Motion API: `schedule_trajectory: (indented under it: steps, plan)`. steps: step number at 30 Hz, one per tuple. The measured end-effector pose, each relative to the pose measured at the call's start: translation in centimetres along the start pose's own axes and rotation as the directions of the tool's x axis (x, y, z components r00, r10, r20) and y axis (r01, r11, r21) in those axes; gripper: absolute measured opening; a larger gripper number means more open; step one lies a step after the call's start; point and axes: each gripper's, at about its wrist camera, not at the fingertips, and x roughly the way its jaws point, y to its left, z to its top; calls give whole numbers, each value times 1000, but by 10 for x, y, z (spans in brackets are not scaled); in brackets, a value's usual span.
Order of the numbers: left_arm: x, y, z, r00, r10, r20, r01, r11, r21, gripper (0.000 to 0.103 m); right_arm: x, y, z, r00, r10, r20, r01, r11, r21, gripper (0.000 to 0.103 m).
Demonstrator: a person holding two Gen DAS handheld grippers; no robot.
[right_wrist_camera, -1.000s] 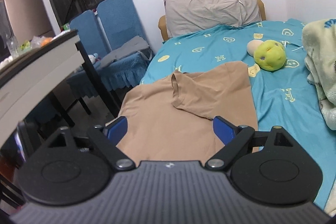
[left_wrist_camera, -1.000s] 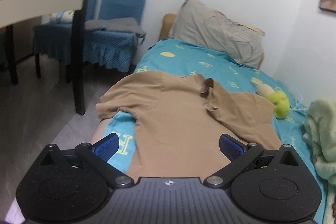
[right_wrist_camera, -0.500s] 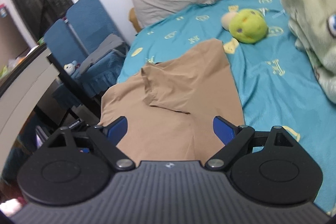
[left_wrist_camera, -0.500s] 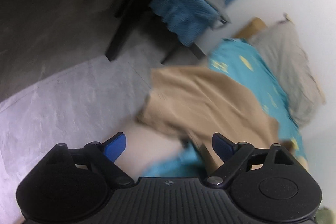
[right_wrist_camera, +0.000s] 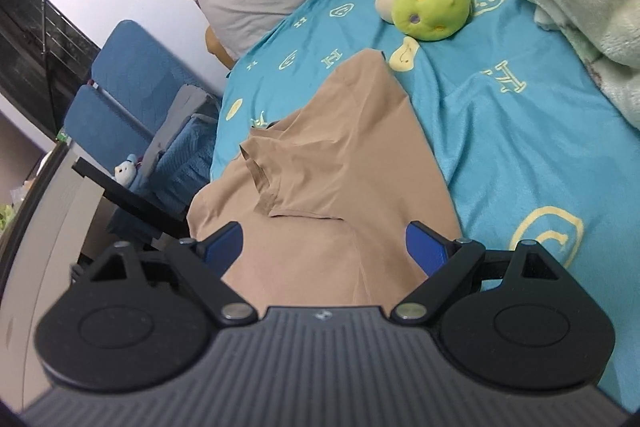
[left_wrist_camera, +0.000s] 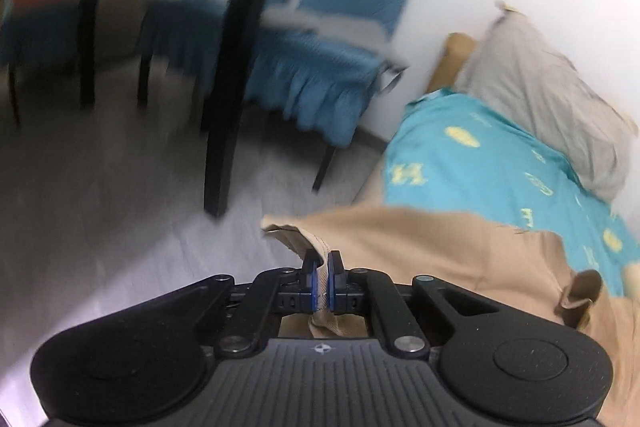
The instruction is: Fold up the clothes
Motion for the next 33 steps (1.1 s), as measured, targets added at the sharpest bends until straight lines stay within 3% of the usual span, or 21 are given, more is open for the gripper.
schedule_trajectory:
  steps: [3,8,13,17,20,22,24,25,28,33]
  plan:
    - [-22,-42,19,998,-18,67,4,982,190,5,-9,-2,1,1000,-9,14,9,1000,5,90]
    - [-58,-138,30,982,-149,112,85,894,439,5,-19,-13,7,999,-52,12,51,998,37,90]
    - [-74,-247,-2,955,-294,41,207,760,616,5,-26,-32,14,998,-65,27,62,993,101,90]
    - [-60,-301,-49,946,-323,-38,266,699,664,5,-30,-49,19,996,-77,51,69,987,144,90]
    - [-40,-309,-73,944,-319,-80,293,706,645,7,-28,-62,21,988,-129,83,114,980,161,90]
    - [-32,-308,-83,941,-321,-104,315,723,615,15,-24,-68,22,989,-127,72,113,977,178,90]
    - [-33,-301,-84,934,-334,-125,345,753,560,43,-21,-66,23,991,-110,74,97,984,151,90]
    - [-40,-295,-84,934,-338,-116,343,758,555,63,-20,-64,23,992,-101,76,90,986,138,90]
    - [-66,-275,-80,936,-346,-70,323,760,565,84,-20,-57,23,993,-78,84,70,994,88,90]
    - [-135,-217,-77,941,-333,-60,311,783,539,90,-30,-44,19,992,-28,127,25,999,27,90]
